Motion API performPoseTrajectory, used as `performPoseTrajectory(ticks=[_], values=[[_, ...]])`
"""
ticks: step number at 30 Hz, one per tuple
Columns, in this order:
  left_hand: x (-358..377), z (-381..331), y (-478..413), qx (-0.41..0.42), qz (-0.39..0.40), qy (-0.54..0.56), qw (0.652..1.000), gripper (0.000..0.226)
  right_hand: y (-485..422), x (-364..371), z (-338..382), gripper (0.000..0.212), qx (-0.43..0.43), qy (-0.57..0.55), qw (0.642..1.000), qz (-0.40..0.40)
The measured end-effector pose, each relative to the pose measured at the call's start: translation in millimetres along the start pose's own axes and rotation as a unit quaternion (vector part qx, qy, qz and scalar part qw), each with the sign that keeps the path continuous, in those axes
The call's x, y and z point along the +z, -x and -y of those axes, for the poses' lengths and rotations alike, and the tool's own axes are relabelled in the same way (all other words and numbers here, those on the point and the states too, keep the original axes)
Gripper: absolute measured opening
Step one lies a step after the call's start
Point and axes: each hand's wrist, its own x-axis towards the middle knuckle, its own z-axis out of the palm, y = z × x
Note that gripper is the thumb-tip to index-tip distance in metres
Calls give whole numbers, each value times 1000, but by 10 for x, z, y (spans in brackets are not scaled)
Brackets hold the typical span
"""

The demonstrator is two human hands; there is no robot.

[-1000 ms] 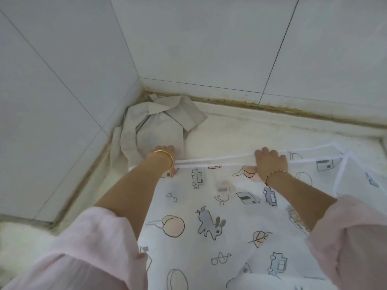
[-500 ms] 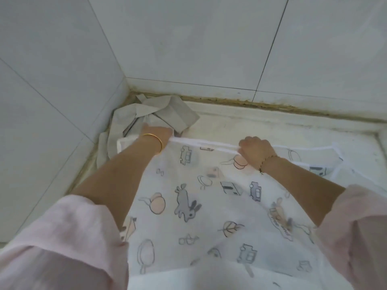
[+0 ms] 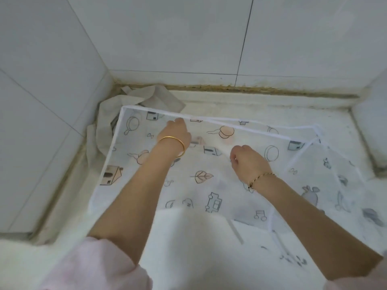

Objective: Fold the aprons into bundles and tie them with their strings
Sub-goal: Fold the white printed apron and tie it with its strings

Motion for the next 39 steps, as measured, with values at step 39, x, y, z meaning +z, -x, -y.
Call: performPoseTrajectory(ticks=[39], values=[[391, 667, 1026, -18, 342, -317, 885, 41, 876, 441, -99, 13, -180, 147, 962, 143]])
